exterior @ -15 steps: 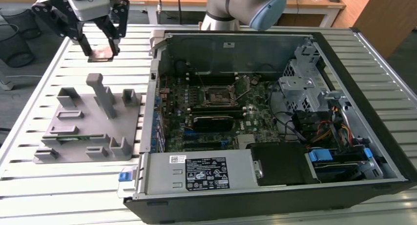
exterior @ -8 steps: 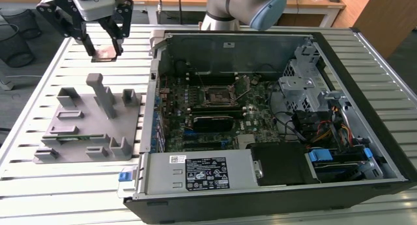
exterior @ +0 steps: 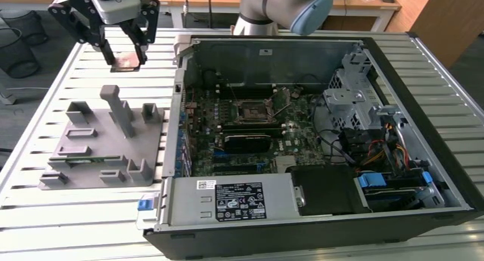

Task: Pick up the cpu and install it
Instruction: 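Pick up the cpu and move it towards the insertion slot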

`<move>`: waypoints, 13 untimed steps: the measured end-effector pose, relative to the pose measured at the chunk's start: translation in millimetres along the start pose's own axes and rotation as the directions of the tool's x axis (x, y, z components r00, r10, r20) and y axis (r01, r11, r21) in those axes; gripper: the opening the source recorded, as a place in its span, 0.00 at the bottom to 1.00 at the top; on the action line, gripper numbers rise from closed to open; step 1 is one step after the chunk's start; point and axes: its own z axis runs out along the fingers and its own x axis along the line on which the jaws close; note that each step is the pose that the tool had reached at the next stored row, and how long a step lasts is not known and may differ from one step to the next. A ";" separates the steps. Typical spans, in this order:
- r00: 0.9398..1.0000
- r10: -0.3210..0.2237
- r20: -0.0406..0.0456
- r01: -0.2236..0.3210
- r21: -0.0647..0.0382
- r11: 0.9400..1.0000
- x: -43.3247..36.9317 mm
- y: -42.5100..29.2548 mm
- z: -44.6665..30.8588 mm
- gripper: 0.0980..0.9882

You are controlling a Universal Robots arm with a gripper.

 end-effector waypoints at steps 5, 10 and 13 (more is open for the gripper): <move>1.000 0.000 0.000 0.000 0.000 1.000 -4.0 -0.1 0.0 0.49; 1.000 0.000 0.000 0.000 0.000 1.000 -8.8 -0.2 -0.1 0.49; 1.000 0.000 0.000 0.000 0.000 1.000 -11.3 -0.3 -0.2 0.49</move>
